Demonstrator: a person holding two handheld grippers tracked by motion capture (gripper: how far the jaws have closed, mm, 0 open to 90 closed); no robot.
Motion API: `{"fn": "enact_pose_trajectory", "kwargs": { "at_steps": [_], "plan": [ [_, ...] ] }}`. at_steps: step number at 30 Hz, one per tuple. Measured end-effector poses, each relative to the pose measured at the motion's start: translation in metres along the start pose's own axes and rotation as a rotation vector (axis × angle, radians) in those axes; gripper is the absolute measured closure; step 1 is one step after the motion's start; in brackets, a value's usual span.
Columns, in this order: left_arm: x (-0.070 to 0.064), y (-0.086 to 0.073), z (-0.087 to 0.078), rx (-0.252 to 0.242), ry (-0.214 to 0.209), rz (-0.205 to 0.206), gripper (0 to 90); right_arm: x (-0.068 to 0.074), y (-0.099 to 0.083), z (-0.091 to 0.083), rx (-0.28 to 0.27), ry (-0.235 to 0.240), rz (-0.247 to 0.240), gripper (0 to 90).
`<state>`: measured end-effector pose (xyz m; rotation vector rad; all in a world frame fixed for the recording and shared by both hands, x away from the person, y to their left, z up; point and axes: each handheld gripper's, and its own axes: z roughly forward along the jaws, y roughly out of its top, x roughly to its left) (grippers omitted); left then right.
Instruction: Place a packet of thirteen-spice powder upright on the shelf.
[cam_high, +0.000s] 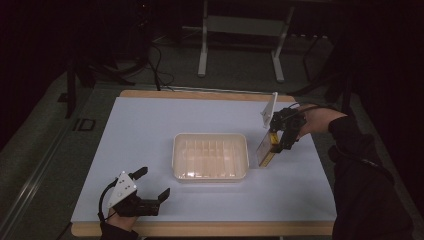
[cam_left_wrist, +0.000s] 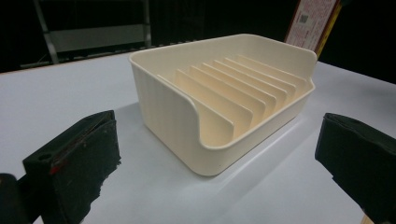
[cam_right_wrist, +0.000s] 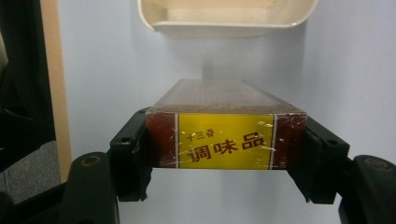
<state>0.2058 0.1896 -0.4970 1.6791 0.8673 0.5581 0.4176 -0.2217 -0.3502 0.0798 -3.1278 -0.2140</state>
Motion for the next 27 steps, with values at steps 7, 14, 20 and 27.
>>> {"fn": "enact_pose_trajectory", "kwargs": {
  "at_steps": [7,14,20,27],
  "plan": [
    [-0.001,0.000,0.000,-0.002,-0.001,0.006,0.0,0.006,0.006,-0.013,-0.006,-0.005,-0.001,31.9],
    [-0.001,0.000,0.001,0.003,-0.002,0.010,0.0,0.011,0.014,-0.024,-0.011,-0.022,-0.008,31.9],
    [-0.002,0.001,0.000,-0.007,0.001,0.027,0.0,0.014,0.026,-0.033,-0.006,-0.032,-0.013,31.9],
    [-0.003,0.000,0.001,0.006,0.001,0.043,0.0,0.019,0.043,-0.042,-0.009,-0.040,-0.022,31.9]
  ]
}}
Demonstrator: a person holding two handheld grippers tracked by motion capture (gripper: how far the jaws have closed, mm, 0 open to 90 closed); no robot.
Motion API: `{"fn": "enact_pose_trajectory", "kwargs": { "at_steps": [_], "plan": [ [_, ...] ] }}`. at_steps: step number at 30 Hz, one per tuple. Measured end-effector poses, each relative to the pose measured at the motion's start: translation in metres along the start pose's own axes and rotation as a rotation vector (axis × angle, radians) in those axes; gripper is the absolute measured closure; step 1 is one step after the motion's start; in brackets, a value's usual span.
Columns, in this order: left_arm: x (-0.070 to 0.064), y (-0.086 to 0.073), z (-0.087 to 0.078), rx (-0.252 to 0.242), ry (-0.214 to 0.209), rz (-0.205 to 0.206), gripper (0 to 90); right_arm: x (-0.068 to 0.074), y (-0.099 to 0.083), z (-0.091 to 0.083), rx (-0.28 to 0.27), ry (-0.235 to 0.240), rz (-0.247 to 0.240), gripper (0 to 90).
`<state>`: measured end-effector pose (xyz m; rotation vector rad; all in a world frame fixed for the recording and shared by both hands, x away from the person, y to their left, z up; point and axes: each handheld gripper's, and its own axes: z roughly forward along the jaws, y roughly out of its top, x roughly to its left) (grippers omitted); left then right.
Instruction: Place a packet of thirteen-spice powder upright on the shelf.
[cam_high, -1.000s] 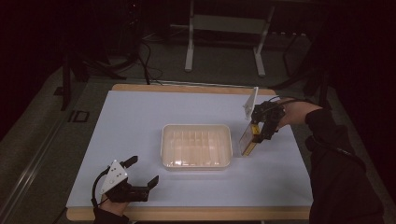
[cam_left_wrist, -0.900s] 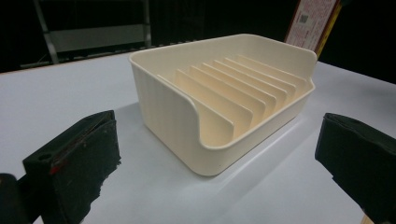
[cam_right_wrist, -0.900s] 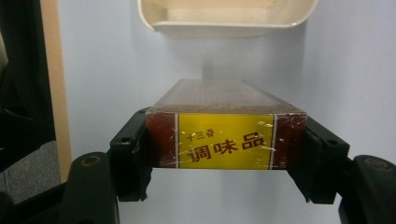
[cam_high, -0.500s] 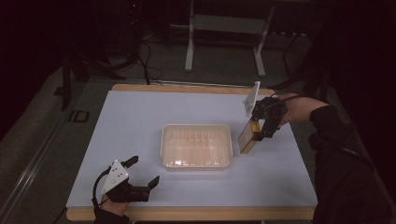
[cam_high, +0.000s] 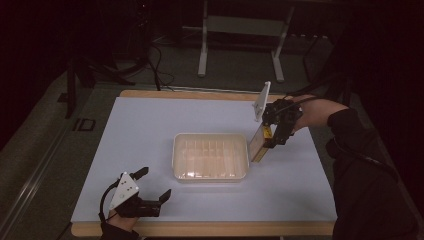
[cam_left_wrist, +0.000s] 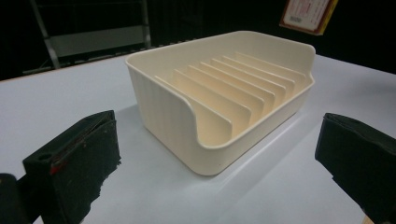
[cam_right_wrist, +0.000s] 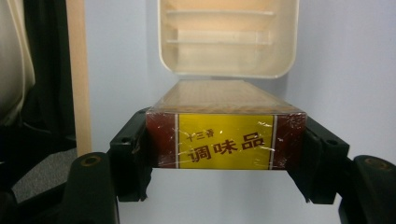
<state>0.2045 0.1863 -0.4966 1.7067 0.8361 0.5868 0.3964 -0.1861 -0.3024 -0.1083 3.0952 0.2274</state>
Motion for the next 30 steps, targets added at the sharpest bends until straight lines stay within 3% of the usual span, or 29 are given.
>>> {"fn": "enact_pose_trajectory", "kwargs": {
  "at_steps": [22,30],
  "plan": [
    [-0.003,-0.001,0.001,0.002,-0.010,0.023,0.0,0.003,0.048,0.011,-0.014,0.003,-0.053,31.9],
    [-0.003,-0.001,0.001,0.008,-0.010,0.029,0.0,0.002,0.061,0.015,-0.054,0.009,-0.068,31.9]
  ]
}}
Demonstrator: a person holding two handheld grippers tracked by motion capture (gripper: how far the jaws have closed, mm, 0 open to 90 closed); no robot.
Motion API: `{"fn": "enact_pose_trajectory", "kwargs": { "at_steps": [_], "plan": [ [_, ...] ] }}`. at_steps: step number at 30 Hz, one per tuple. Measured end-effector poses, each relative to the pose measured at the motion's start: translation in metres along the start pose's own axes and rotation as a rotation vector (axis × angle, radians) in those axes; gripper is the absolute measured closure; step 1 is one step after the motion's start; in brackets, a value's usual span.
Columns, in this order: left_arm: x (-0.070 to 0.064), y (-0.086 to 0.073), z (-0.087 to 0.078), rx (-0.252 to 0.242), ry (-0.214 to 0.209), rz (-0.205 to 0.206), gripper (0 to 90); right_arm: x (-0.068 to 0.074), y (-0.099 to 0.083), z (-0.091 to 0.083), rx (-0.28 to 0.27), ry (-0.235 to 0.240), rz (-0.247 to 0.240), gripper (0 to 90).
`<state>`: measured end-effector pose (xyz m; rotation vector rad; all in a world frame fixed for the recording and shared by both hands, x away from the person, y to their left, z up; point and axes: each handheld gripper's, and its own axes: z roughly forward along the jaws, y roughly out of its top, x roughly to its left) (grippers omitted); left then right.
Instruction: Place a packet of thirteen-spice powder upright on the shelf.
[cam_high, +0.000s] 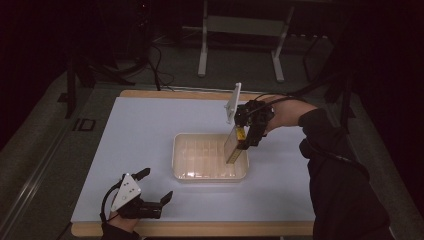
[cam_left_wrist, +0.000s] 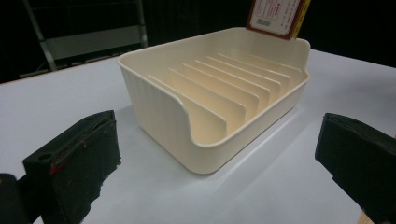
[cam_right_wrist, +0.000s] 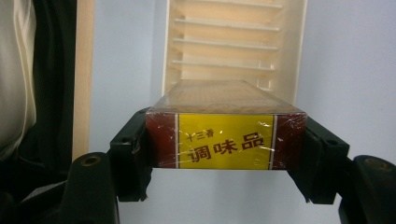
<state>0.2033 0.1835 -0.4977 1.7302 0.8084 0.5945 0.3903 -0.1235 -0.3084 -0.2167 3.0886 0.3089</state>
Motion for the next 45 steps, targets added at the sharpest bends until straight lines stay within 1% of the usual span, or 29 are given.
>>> {"fn": "enact_pose_trajectory", "kwargs": {
  "at_steps": [4,6,7,12,16,18,23,25,28,29,30,32,36,39,40,43,45],
  "plan": [
    [0.000,0.000,0.000,0.000,0.000,0.001,0.0,-0.001,0.007,0.004,-0.013,-0.005,-0.011,31.9],
    [0.000,0.000,0.000,-0.002,0.001,-0.001,0.0,-0.001,0.011,0.005,-0.024,-0.008,-0.007,31.9],
    [0.000,0.000,0.000,-0.005,0.002,-0.002,0.0,-0.002,0.012,0.006,-0.033,-0.006,-0.014,31.9],
    [0.001,0.000,0.000,-0.004,0.003,-0.003,0.0,-0.003,0.020,0.010,-0.056,0.001,-0.015,32.0],
    [0.001,0.000,-0.002,-0.008,0.002,-0.005,0.0,-0.004,0.028,0.013,-0.103,0.000,-0.016,31.9],
    [0.002,0.000,-0.001,-0.008,0.004,-0.009,0.0,-0.004,0.030,0.014,-0.115,0.000,-0.018,32.0],
    [0.002,0.000,-0.001,-0.008,0.003,-0.006,0.0,-0.006,0.035,0.022,-0.122,0.007,-0.026,31.9],
    [0.002,0.000,-0.001,-0.009,0.003,-0.007,0.0,-0.006,0.037,0.023,-0.135,0.018,-0.022,31.9],
    [0.002,0.000,-0.001,-0.011,0.004,-0.008,0.0,-0.009,0.038,0.027,-0.166,0.021,-0.021,31.9],
    [0.002,0.000,-0.002,-0.011,0.003,-0.007,0.0,-0.009,0.039,0.028,-0.167,0.023,-0.016,32.0],
    [0.002,0.000,-0.002,-0.011,0.002,-0.006,0.0,-0.010,0.039,0.030,-0.174,0.018,-0.021,32.0],
    [0.002,0.000,-0.002,-0.010,0.002,-0.004,0.0,-0.012,0.040,0.032,-0.176,0.024,-0.014,32.0],
    [0.002,0.000,-0.001,-0.007,-0.001,0.001,0.0,-0.017,0.041,0.039,-0.189,0.021,0.007,31.9],
    [0.002,0.000,-0.002,-0.007,-0.002,0.006,0.0,-0.018,0.042,0.044,-0.193,0.020,0.007,31.9],
    [0.002,0.000,-0.002,-0.007,-0.002,0.007,0.0,-0.019,0.042,0.046,-0.191,0.027,0.004,31.9],
    [0.002,0.000,-0.002,-0.006,-0.002,0.006,0.0,-0.019,0.043,0.052,-0.177,0.026,0.004,31.9],
    [0.002,0.000,-0.002,-0.007,-0.003,0.006,0.0,-0.022,0.041,0.056,-0.170,0.027,0.016,31.9]
  ]
}}
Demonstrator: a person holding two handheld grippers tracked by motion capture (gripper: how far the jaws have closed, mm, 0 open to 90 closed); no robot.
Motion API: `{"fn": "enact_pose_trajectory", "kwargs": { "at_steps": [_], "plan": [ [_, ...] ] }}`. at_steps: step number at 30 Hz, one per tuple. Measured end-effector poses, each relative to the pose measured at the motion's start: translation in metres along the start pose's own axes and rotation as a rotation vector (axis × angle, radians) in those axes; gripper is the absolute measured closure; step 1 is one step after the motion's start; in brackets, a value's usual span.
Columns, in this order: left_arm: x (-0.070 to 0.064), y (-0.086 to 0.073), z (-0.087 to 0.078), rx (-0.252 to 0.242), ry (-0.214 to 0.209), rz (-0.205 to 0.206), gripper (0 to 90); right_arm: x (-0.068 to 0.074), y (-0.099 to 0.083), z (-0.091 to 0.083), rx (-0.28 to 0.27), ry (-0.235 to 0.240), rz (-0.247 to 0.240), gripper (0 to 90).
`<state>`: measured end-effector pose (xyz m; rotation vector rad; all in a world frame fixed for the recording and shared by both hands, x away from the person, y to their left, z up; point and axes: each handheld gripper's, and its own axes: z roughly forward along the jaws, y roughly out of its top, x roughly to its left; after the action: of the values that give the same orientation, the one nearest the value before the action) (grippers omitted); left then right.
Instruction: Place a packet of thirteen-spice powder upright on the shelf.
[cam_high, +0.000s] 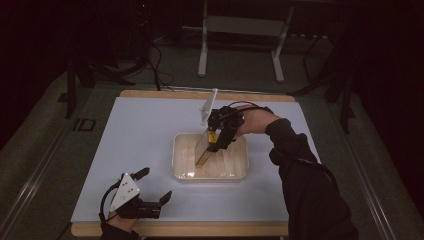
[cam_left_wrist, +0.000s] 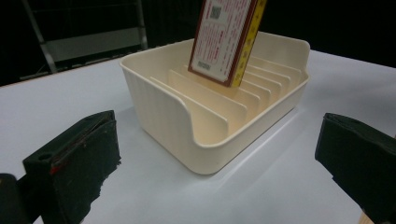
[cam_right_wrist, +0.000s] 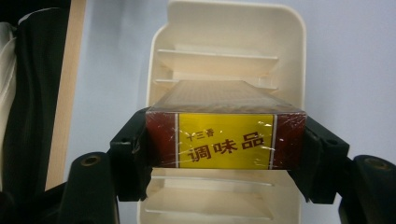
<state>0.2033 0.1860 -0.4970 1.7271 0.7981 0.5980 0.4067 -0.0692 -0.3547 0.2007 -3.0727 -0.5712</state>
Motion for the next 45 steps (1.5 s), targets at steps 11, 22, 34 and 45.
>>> {"fn": "enact_pose_trajectory", "kwargs": {
  "at_steps": [11,22,34,45],
  "plan": [
    [0.000,0.000,0.001,0.005,-0.002,0.001,0.0,-0.005,-0.006,0.010,-0.002,0.029,0.032,31.9],
    [0.000,0.000,0.001,0.006,-0.004,0.001,0.0,-0.008,-0.002,0.024,0.018,0.032,0.045,31.9],
    [0.000,0.000,0.002,0.000,-0.006,-0.005,0.0,-0.010,0.005,0.039,0.026,0.045,0.060,31.8],
    [0.000,0.000,0.002,0.001,-0.008,-0.005,0.0,-0.010,0.012,0.055,0.048,0.058,0.059,31.7]
  ]
}}
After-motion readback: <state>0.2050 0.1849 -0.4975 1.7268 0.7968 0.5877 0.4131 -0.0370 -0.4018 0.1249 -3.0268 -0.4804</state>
